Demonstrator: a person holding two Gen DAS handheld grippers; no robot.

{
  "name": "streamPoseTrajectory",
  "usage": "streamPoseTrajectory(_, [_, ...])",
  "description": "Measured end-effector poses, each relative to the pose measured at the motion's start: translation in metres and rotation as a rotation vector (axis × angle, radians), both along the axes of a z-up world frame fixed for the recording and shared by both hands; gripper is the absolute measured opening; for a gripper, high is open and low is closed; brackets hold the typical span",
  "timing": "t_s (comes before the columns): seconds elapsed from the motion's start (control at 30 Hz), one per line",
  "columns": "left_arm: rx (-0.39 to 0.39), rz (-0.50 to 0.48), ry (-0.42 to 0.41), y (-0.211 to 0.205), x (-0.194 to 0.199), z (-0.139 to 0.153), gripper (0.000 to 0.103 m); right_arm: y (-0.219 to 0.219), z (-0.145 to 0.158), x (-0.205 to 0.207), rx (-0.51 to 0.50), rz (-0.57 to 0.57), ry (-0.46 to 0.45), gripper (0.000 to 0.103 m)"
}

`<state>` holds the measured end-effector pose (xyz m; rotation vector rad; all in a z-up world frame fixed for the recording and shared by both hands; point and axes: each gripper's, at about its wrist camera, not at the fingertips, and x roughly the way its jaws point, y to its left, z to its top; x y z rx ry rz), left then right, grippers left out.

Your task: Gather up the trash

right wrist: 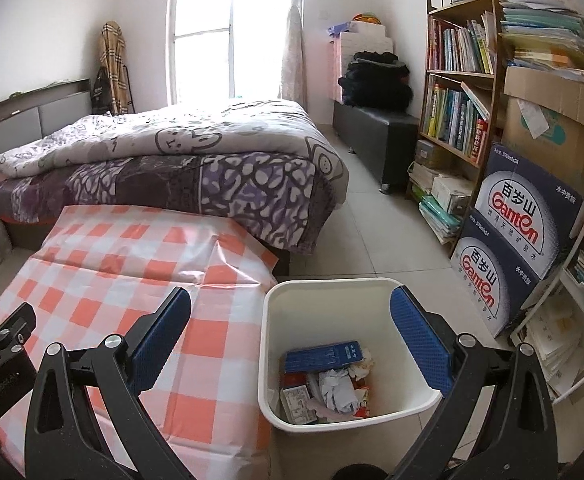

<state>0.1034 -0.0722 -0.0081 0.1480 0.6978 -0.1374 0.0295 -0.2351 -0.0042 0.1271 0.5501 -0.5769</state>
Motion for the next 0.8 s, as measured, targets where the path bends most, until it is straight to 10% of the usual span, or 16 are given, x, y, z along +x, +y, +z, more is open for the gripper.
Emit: streamPoseTrajectory(0.8, [0.009, -0.008, -0.001, -0.0042, -0.003, -0.0046, 0.096, 0.0038, -0.0051, 0.0008, 0.01, 0.023, 0.011, 0.096])
